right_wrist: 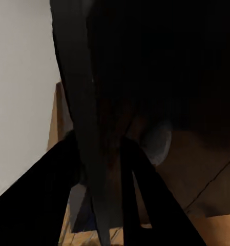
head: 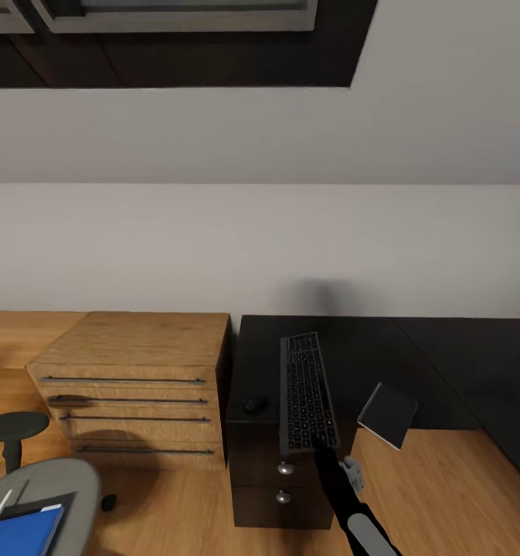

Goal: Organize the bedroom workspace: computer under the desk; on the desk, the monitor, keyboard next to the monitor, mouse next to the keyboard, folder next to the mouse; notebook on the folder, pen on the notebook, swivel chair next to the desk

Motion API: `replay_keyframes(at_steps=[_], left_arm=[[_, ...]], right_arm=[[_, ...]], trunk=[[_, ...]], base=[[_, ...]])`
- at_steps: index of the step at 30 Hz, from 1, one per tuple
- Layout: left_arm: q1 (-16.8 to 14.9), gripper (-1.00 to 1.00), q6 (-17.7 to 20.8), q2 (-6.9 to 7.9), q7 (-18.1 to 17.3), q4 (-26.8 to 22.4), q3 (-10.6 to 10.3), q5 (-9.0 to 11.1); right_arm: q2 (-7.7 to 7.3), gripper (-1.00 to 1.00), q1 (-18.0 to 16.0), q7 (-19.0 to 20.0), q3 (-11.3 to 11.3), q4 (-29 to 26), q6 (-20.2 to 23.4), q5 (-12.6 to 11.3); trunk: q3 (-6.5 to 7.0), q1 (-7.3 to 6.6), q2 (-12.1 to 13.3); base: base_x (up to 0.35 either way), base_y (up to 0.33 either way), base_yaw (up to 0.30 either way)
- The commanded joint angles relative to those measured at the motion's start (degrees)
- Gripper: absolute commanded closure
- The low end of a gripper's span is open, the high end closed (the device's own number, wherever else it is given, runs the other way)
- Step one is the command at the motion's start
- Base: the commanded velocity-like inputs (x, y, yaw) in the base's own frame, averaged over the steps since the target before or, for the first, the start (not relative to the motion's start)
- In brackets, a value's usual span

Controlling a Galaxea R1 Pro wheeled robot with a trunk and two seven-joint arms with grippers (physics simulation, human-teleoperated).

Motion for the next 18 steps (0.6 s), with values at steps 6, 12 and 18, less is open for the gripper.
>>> replay_keyframes(at_steps=[6, 12, 18], left_arm=[[0.0, -1.0, 0.4, -0.07, -0.3, -0.1, 0.2, 0.3], [0.0, -1.0, 0.4, -0.06, -0.3, 0.0, 0.2, 0.2], [0.0, -1.0, 0.5, -0.06, -0.3, 0.0, 0.2, 0.2]], right_arm=[[0.01, 1.0, 0.0, 3.1, 0.6, 0.0, -0.5, 1.7], [0.16, 1.0, 0.0, 7.8, 0.8, -0.2, -0.5, 1.9], [0.39, 1.0, 3.2, 8.2, 0.7, -11.3, -0.5, 1.9]], trunk=[[1.03, -1.32, 2.4], [2.11, -2.64, 4.8], [3.19, -3.96, 7.2]], base=[[0.0, 0.0, 0.0], [0.0, 0.0, 0.0], [0.0, 0.0, 0.0]])
